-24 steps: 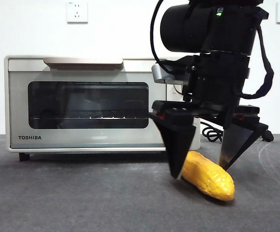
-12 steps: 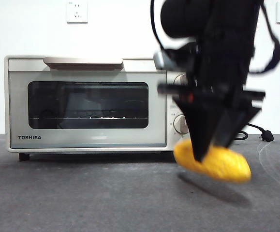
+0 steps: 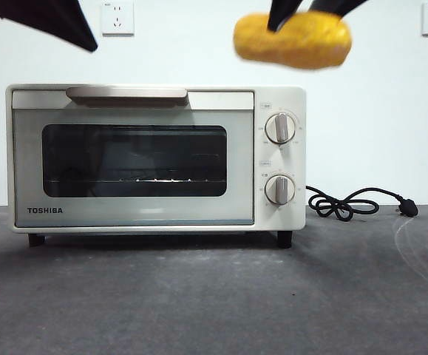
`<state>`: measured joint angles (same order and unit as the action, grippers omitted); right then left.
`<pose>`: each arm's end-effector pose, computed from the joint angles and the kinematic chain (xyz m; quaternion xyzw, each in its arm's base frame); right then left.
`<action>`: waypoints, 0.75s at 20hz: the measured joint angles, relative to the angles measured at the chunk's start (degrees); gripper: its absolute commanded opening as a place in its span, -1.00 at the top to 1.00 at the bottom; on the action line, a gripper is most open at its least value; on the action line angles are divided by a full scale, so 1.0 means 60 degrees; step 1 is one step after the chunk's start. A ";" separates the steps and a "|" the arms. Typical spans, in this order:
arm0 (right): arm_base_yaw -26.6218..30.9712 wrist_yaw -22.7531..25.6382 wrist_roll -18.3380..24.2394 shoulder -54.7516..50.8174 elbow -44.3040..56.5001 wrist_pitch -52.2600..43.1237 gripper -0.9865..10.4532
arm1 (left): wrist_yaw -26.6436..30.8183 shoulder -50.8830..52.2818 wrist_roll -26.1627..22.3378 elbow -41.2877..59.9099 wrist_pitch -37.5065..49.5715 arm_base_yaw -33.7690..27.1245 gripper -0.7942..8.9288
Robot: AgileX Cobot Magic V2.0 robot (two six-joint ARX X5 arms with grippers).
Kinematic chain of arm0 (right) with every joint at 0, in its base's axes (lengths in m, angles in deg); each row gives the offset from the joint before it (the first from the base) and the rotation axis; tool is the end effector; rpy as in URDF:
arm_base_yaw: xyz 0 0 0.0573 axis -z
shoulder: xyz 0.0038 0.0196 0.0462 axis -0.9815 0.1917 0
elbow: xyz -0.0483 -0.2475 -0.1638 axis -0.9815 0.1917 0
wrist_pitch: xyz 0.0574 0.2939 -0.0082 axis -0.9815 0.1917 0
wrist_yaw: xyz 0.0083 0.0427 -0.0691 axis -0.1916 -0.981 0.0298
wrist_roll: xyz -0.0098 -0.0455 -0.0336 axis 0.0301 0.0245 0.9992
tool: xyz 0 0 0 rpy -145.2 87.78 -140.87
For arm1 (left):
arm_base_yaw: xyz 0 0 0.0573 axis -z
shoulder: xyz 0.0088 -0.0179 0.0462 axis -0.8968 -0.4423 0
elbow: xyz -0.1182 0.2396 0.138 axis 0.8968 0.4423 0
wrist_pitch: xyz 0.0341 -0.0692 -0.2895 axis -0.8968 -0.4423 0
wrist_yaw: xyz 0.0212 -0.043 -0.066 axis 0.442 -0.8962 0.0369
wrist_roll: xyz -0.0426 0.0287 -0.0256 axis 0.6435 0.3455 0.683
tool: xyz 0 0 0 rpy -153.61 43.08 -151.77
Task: Take the corn from the table,put the corn in the oven
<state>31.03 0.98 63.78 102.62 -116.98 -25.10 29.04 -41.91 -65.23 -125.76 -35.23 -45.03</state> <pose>0.1809 0.2008 0.3705 -0.0992 0.4359 0.3282 0.8321 0.2689 -0.1025 0.3664 -0.0074 0.3392 -0.2917 0.8943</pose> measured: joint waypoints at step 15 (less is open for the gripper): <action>-0.0004 0.0004 -0.0455 -0.1246 -0.0007 0.0907 0.85 | 0.0703 -0.1297 -0.0215 -0.0055 0.1042 0.0000 0.85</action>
<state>31.01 1.00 61.05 95.15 -117.02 -19.66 33.25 -49.69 -66.52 -126.08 -28.98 -45.03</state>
